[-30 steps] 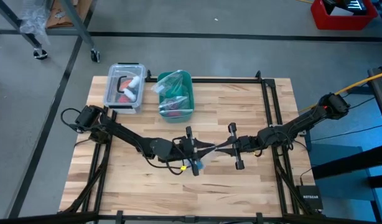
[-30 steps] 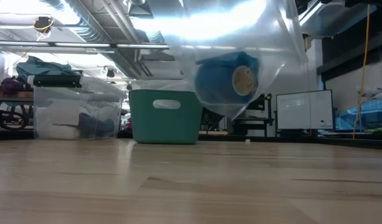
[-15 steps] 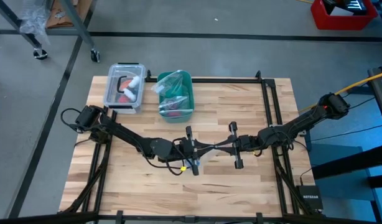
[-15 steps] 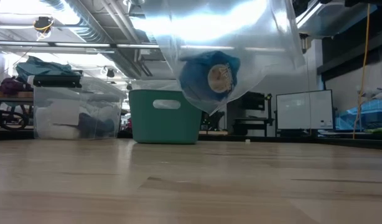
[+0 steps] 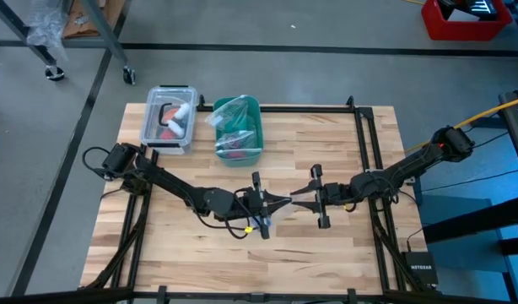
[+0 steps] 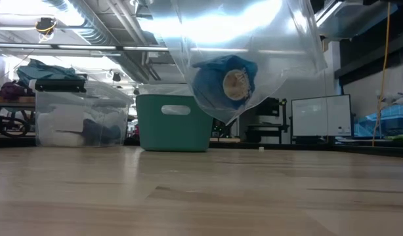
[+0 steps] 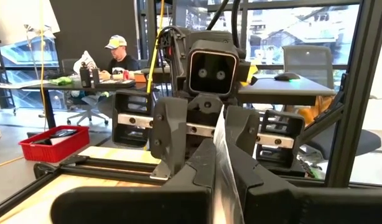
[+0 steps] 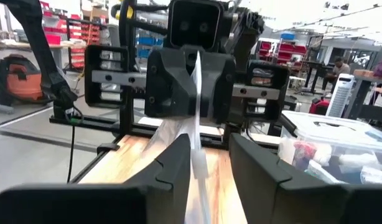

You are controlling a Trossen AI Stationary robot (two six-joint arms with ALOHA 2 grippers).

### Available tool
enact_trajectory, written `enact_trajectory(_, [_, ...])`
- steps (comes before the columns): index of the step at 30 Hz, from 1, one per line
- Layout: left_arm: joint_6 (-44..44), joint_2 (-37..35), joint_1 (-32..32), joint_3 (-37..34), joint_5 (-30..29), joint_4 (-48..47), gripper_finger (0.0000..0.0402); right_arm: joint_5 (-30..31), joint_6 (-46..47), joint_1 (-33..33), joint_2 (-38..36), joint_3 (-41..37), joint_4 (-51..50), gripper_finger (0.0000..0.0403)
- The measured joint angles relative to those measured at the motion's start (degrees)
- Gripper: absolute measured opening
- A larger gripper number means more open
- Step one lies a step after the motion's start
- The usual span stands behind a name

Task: Roll bandage
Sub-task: Close the transparent zip bag

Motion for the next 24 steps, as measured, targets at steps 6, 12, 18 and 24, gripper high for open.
enact_trajectory(6, [0.0,0.0,0.0,0.0,0.0,0.0,0.0,0.0,-0.1,0.0,0.0,0.0,0.9,0.0095])
enact_trajectory(12, [0.0,0.0,0.0,0.0,0.0,0.1,0.0,0.0,-0.1,0.0,0.0,0.0,-0.2,0.0051])
enact_trajectory(18, [0.0,0.1,0.0,-0.1,-0.2,0.2,0.0,0.6,-0.1,0.0,-0.1,0.1,-2.0,0.0033])
enact_trajectory(24, [2.1,0.2,0.0,-0.2,-1.6,1.3,0.0,0.8,0.6,0.0,-0.2,0.2,-3.8,0.0039])
